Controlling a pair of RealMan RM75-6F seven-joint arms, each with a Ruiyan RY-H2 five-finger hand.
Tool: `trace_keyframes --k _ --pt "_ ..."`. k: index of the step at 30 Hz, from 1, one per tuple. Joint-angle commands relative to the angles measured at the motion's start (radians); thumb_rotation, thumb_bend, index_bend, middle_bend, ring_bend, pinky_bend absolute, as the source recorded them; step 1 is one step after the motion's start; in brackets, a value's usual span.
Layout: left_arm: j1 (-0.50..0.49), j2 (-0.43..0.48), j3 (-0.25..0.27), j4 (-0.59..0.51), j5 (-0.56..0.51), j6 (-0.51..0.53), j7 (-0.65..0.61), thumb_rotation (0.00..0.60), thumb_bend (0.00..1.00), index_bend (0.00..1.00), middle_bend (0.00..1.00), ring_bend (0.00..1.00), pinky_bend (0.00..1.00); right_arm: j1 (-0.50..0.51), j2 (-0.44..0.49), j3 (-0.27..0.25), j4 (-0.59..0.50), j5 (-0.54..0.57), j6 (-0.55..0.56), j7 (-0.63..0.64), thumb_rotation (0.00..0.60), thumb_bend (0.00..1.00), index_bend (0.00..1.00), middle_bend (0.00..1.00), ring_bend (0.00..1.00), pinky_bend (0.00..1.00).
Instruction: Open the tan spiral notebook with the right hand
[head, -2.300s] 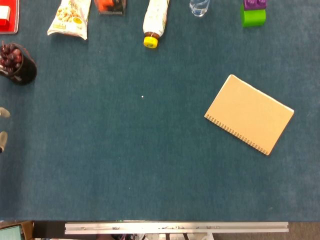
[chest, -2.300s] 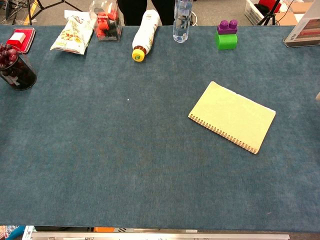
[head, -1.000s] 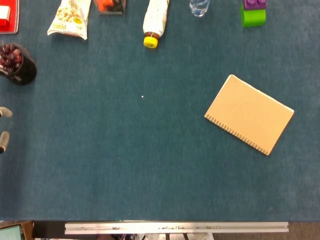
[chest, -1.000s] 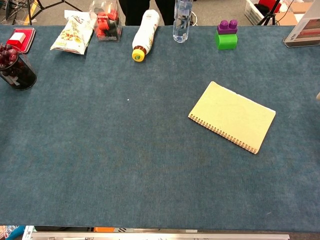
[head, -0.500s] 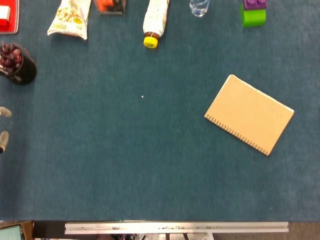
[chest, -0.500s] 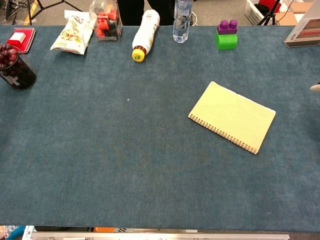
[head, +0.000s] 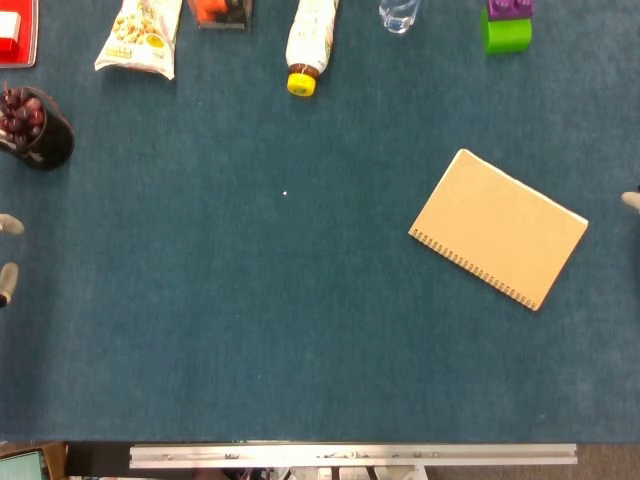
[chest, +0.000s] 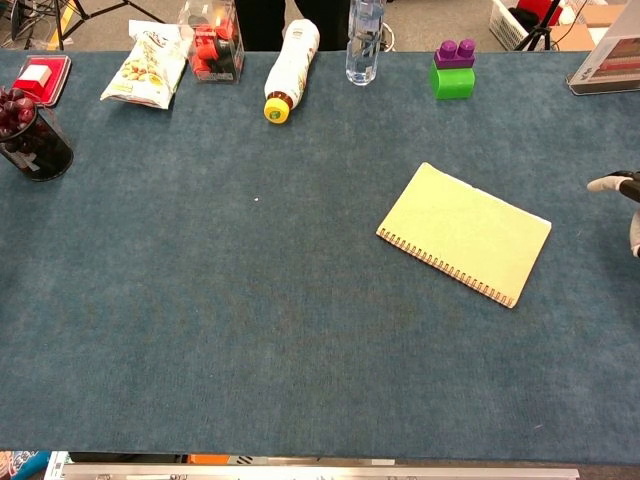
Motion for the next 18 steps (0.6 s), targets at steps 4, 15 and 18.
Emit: trace_keyframes --k 4,15,18 --pt "0.000 0.003 0.000 -0.003 -0.001 -0.002 -0.001 0.600 0.32 0.37 0.11 0.16 0.26 0.020 -0.017 0.003 -0.002 0.020 -0.029 -0.008 0.600 0.88 0.17 0.12 0.07 0.19" --pt "0.000 0.004 0.000 -0.004 0.000 -0.003 -0.003 0.600 0.32 0.37 0.11 0.16 0.26 0.050 -0.040 -0.004 0.003 0.030 -0.069 -0.011 0.600 0.88 0.17 0.12 0.07 0.19" --pt "0.001 0.005 -0.001 -0.005 -0.001 -0.002 -0.005 0.600 0.32 0.37 0.11 0.16 0.26 0.055 -0.047 -0.006 0.010 0.034 -0.075 -0.011 0.600 0.88 0.17 0.12 0.07 0.19"
